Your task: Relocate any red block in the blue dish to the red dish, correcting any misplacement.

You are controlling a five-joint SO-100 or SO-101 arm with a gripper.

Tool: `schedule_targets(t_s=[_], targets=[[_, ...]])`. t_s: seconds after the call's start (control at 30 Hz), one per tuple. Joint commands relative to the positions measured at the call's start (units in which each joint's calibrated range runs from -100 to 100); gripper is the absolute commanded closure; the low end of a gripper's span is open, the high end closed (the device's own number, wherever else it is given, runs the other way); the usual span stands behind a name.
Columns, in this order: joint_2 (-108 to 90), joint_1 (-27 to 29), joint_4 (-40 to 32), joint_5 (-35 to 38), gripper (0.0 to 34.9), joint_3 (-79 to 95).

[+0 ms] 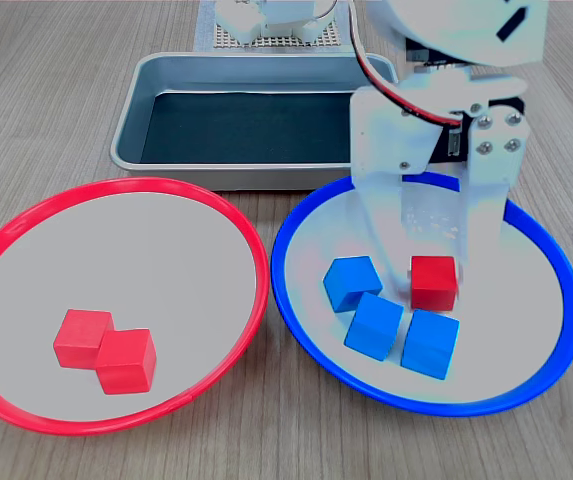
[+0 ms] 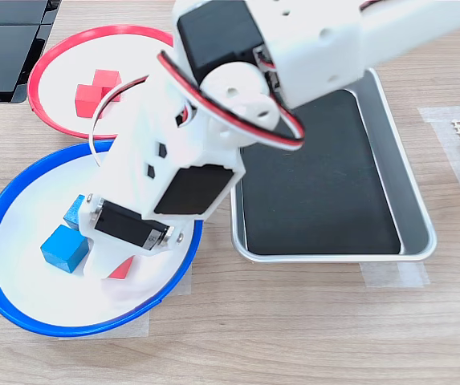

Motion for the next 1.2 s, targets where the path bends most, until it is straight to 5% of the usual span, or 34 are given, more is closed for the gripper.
schedule_targets(t_s=[0.0, 0.2, 0.47, 0.87, 1.17], targets=[[-8.1, -0.6, 1.4, -0.2, 34.6, 1.1], [-17.2, 0.5, 4.1, 0.0, 34.6, 4.0], [-21.4, 9.1, 5.2, 2.9, 34.6, 4.0], [-19.0, 24.2, 0.5, 8.1, 34.6, 8.4], [-10.8, 28.3, -3.6, 9.0, 34.6, 6.8]])
